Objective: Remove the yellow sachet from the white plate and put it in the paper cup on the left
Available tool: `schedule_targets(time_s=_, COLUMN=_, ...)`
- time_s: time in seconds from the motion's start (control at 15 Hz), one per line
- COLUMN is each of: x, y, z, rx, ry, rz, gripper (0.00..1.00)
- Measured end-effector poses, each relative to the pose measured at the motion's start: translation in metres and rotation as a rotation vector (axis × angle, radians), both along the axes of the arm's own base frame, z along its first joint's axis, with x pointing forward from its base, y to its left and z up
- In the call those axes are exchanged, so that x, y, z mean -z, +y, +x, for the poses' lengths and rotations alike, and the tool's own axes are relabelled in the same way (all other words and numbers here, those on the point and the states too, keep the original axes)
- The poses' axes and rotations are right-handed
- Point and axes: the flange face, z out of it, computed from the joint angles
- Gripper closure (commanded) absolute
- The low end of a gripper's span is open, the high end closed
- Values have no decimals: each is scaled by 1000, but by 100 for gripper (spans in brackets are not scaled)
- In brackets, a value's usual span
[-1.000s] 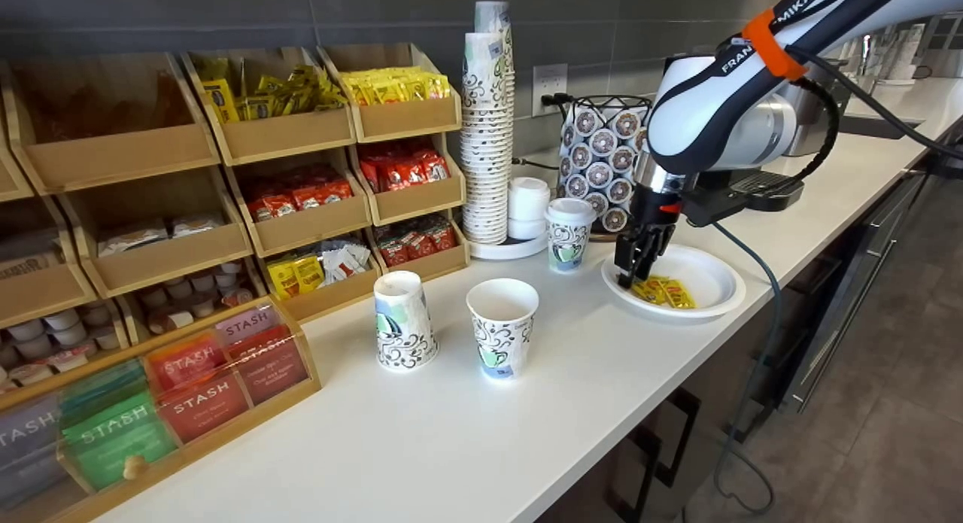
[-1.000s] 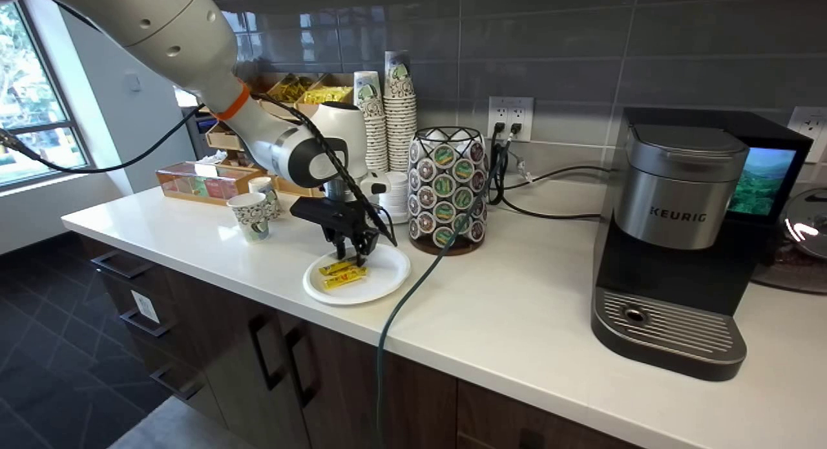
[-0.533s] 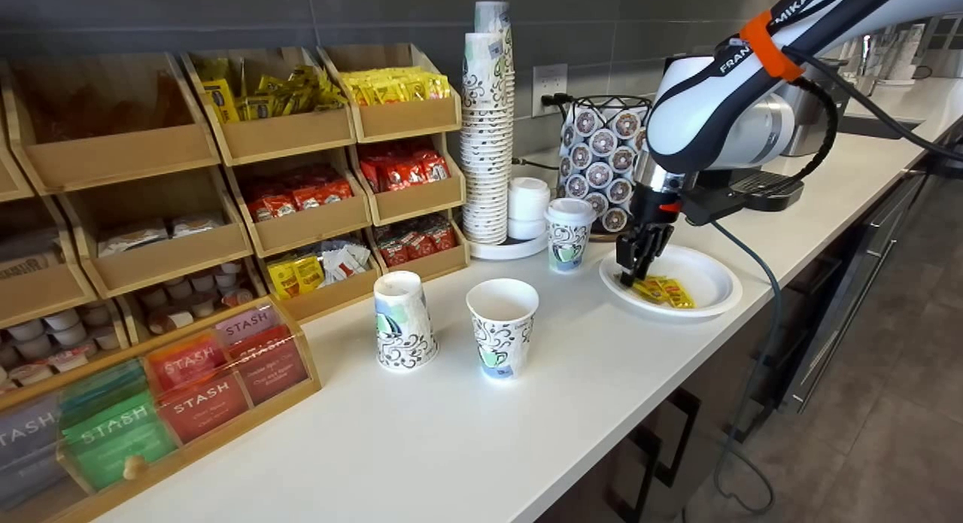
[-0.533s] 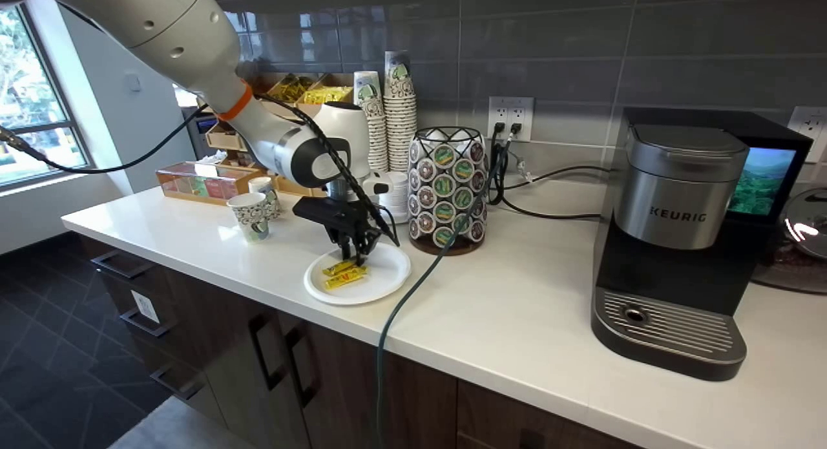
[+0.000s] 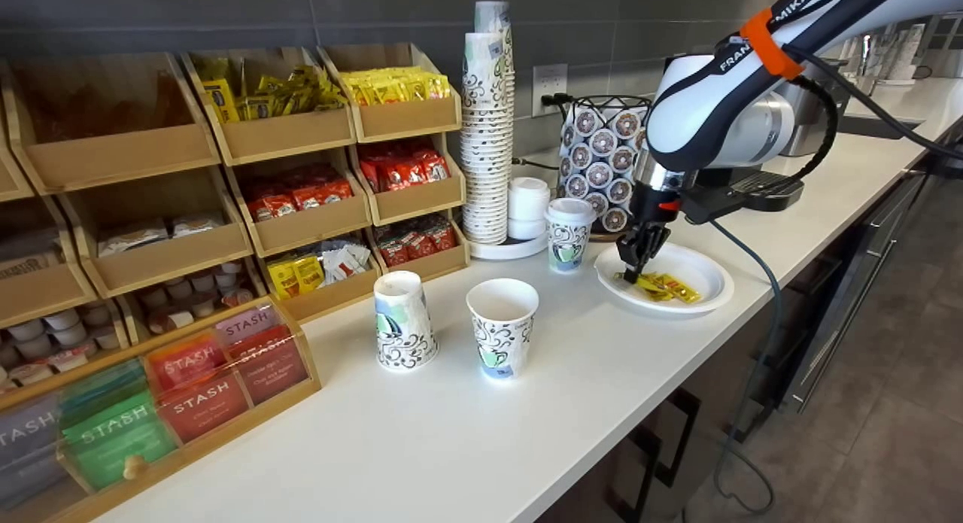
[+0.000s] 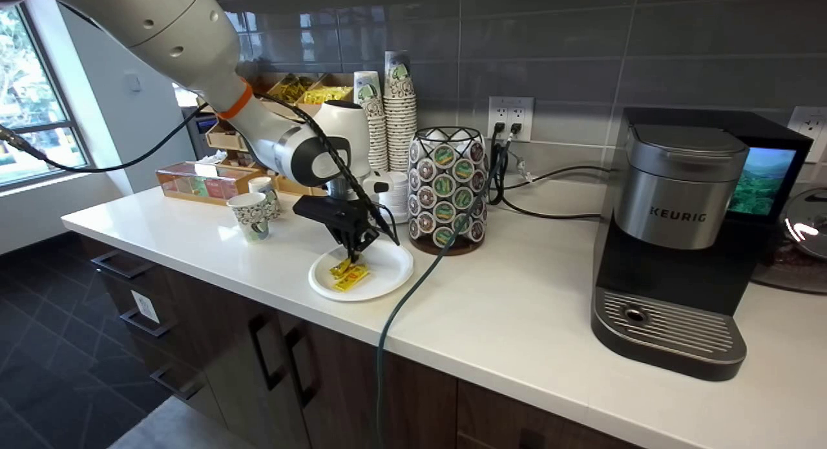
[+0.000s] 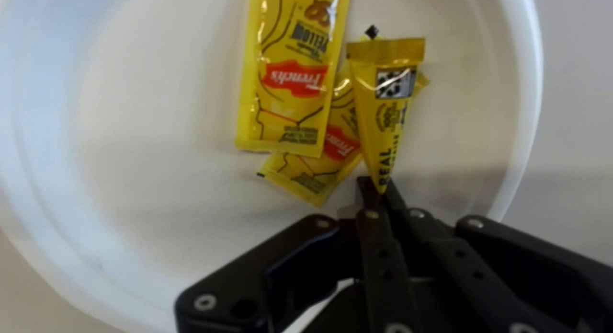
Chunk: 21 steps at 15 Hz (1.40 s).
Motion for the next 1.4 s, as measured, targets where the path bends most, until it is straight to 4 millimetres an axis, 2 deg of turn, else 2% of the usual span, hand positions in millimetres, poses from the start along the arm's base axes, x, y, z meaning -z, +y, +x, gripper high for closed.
schedule_targets(time_s=0.2, x=-9, y=8, z=0, rx=-1, ry=-13, rz=11, gripper=99)
schedule_targets(time_s=0.4, x=-25, y=28, z=-8, rx=-33, ry=-28, rz=31, gripper=99)
schedule_targets(time_s=0.67, x=-55, y=82, z=-18, rx=-193, ry=-110, rz=60, gripper=99)
schedule_targets(time_s=0.87, x=-82, y=125, z=-14, rx=-313, ry=-239, rz=73, gripper=99)
schedule_targets(time_s=1.4, x=-138, y=214, z=-13, rx=-574, ry=-554, rz=244, gripper=99)
